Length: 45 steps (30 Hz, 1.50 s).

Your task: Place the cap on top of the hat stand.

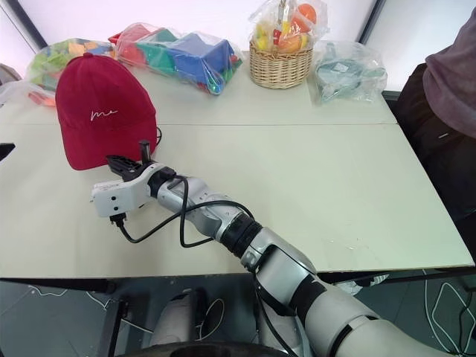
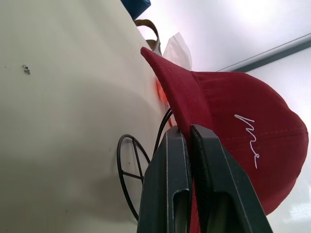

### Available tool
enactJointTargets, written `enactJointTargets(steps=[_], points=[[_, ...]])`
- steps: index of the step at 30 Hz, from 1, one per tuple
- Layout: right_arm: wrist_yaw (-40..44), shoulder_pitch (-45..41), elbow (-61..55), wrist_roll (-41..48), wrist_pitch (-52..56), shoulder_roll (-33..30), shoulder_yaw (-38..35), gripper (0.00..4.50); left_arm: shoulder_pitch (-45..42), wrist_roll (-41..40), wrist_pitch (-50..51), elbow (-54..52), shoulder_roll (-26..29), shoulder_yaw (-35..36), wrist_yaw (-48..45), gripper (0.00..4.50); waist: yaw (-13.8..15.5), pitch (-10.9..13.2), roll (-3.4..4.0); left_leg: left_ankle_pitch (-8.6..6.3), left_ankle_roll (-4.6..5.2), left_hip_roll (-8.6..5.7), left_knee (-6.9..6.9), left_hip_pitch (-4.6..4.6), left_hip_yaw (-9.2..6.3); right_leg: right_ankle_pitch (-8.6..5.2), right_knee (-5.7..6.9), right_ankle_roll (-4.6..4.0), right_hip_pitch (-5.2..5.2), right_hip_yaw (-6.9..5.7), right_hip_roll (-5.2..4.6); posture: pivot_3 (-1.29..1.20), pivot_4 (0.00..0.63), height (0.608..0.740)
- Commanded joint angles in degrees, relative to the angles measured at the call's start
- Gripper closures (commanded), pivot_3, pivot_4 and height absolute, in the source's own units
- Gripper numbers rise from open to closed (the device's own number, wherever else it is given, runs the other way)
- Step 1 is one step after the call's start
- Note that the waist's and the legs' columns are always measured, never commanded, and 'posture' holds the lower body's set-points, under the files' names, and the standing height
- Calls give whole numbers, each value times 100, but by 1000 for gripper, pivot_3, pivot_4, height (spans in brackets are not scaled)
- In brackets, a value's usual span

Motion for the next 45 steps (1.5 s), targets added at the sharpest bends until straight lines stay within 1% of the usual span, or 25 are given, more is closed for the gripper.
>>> enactJointTargets(steps=[1, 4, 8, 9, 10, 16, 20, 22, 26, 29, 32, 37, 40, 43, 45], points=[[116, 54, 121, 132, 33, 89, 21, 4146, -112, -52, -101, 5, 4, 14, 20, 0, 0, 1, 1, 0, 0, 0, 0, 0, 0, 0, 0, 0, 0, 0, 0, 0, 150, 740], [40, 34, 126, 129, -37, 109, 27, 2970, -119, -57, -115, 19, -2, -7, 30, 0, 3, 1, 1, 0, 0, 0, 0, -1, 0, 0, -1, 0, 0, 0, 0, 0, 150, 740], [5, 12, 139, 142, -134, 127, 54, 807, -116, -61, -103, 10, -9, -11, 33, 0, 3, 1, -2, 0, -1, 0, -1, -7, 0, 0, -2, 0, -5, 0, 0, 0, 150, 740], [2, 18, 124, 141, -153, 122, 63, 189, -110, -61, -98, 1, -13, -10, 33, 0, 0, 1, -2, 0, -1, 0, -1, -7, 0, 0, -2, 0, -5, 0, 0, 0, 150, 740], [-24, 22, 105, 132, -185, 114, 73, 48, -104, -63, -90, -11, -18, -7, 35, 0, -1, 0, -2, 0, -1, 0, -2, -7, 0, 0, -2, 0, -6, 0, 0, 0, 150, 740], [-219, -52, -59, 7, -405, 41, 131, 48, -67, -69, -60, -52, -47, 10, 52, 0, 4, 1, -1, 0, -1, 0, -2, -7, 0, 0, -3, 0, -6, 0, 0, 0, 150, 740], [-331, -78, -350, -172, -616, -186, 163, 48, -63, -66, -73, -29, -52, -5, 58, 0, 6, 1, -1, 0, -2, 0, -2, -7, 0, 0, -2, 0, -6, 0, 0, 0, 150, 740], [-249, 0, -622, -169, -669, -391, 84, 48, -51, -58, -79, -23, -51, -4, 52, 0, 7, 1, -1, 0, -2, 0, -2, -7, 0, 0, -3, 0, -6, 0, 0, 0, 150, 740], [259, 404, -1416, 74, -587, -1060, -224, 48, 47, -2, -85, 34, -31, 79, 2, 0, 25, -2, -6, 0, -2, -1, -2, -7, 1, 0, -4, 0, -3, 0, -2, 0, 150, 740], [988, 982, -2255, 566, -193, -1391, -526, 48, 166, 83, -144, 150, -8, 134, -77, 0, 30, -9, -18, -1, -2, -2, -1, -7, 1, 0, -6, 0, -1, -1, -2, 0, 150, 740], [1498, 1415, -2718, 1043, 85, -1283, -564, 48, 160, 116, -231, 263, 9, 95, -108, 0, -9, -12, -22, -1, -2, 0, -3, -6, 0, 0, -6, 0, -1, -2, 2, 0, 150, 740], [1553, 1348, -2562, 1076, 171, -976, -497, 48, 50, 140, -345, 398, 21, -59, -104, 0, 5, -10, -19, 0, -2, 9, -12, -2, -3, -3, -1, -5, -9, -3, 13, 0, 150, 740], [1693, 1460, -2710, 1140, 252, -1196, -668, 48, 93, 160, -328, 400, 62, 21, -166, 0, 42, -7, -15, 0, -3, 6, -12, -4, 0, -3, -5, -6, -6, -3, 6, 0, 150, 740], [2021, 1752, -3139, 1394, 452, -1660, -1010, 48, 217, 247, -310, 405, 105, 178, -255, 0, 105, -7, -14, -1, -4, 2, -10, -5, 0, -3, -10, -6, -2, -5, 1, 0, 150, 740], [2390, 2001, -3552, 1733, 673, -2023, -1310, 48, 339, 313, -304, 396, 119, 286, -310, 0, 145, -10, -19, -2, -6, 1, -9, -5, 1, -3, -10, -6, -2, -5, 0, 0, 150, 740]])
